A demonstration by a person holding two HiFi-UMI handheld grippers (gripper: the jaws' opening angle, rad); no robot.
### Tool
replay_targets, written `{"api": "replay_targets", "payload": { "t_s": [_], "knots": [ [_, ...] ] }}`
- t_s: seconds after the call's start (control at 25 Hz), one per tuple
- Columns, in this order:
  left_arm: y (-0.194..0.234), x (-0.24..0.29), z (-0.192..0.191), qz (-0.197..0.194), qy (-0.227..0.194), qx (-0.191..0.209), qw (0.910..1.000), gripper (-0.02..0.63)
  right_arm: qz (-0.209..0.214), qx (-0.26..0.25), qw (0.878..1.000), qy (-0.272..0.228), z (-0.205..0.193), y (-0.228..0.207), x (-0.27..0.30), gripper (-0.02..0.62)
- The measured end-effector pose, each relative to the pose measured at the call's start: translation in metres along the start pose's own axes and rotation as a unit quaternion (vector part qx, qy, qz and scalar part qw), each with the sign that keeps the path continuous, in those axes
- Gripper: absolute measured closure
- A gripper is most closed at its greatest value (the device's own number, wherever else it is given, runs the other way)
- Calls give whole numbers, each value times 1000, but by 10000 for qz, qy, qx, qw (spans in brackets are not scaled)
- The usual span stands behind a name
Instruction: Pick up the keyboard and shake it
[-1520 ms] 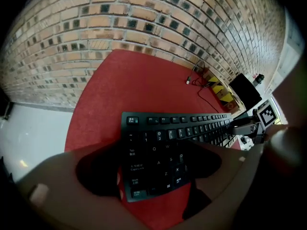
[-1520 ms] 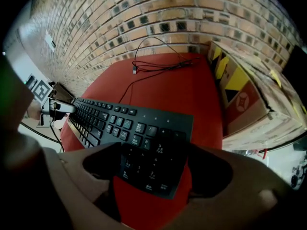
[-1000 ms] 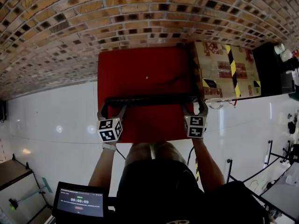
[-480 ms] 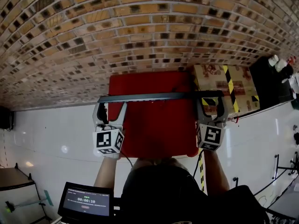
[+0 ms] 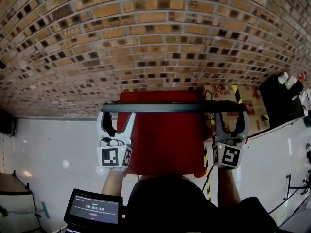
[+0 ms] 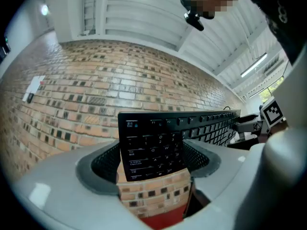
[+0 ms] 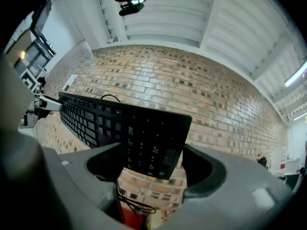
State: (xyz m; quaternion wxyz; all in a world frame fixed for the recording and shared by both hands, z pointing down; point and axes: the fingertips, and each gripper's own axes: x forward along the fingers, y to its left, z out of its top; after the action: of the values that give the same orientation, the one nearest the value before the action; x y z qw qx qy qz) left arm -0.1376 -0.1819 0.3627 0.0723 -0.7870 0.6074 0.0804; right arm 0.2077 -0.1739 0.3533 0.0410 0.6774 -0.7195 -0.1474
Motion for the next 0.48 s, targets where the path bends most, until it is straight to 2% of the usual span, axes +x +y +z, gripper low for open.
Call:
{"api": "replay_targets", "payload": {
  "t_s": [0.08,0.2,0.36,0.48],
  "knots": [
    [0,-2,33,31,-475,153,9987,189,-88,-85,9983,-562,33,-6,-2,245],
    [0,-1,69,80,-920,408,9949,189,-137,-119,9960,-875,50,-15,1,245],
    [-2,-1,87,88,-1116,571,9921,189,-170,21,9958,-900,56,-20,1,245],
    [1,0,83,85,-1202,579,9910,190,-100,7,9948,-1012,55,-17,6,245]
  ]
}}
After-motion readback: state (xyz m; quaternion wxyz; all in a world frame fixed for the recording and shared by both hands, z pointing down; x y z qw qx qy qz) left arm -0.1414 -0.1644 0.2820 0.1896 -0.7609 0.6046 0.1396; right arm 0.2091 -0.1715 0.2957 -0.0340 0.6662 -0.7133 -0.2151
